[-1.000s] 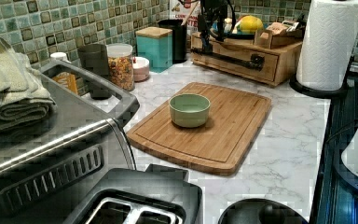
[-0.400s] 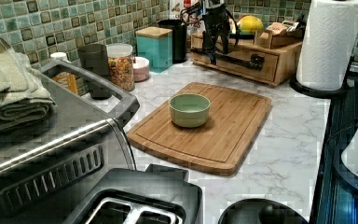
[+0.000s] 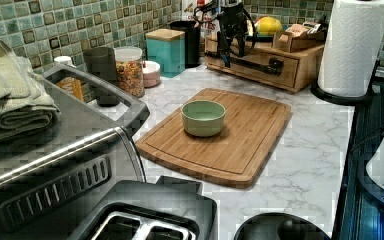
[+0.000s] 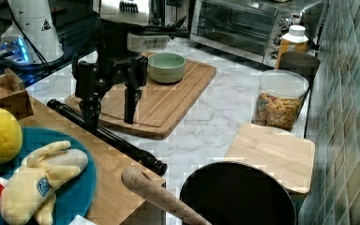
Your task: Open the drawer.
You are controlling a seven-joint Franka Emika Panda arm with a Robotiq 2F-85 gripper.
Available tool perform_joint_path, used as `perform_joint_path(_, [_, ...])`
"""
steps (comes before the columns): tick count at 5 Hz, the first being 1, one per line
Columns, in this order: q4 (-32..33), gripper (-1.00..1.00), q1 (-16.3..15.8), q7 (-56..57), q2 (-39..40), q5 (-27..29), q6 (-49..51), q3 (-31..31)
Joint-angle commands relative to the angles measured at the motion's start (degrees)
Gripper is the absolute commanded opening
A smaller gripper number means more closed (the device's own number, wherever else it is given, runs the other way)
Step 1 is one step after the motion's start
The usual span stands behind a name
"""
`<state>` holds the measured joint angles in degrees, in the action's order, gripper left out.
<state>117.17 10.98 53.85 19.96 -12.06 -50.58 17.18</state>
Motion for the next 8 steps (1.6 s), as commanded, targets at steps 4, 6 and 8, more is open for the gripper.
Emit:
perform_joint_path(4, [-1.2, 1.00, 0.6, -5.2, 9.0, 10.0, -9.6, 0.3])
perform_joint_path(6, [-0.8, 1.00, -1.8, -8.0, 8.0, 8.8, -5.6, 1.6])
perform_joint_path(8, [1.0, 1.00, -4.3, -12.2, 5.6, 8.7, -2.8, 0.8])
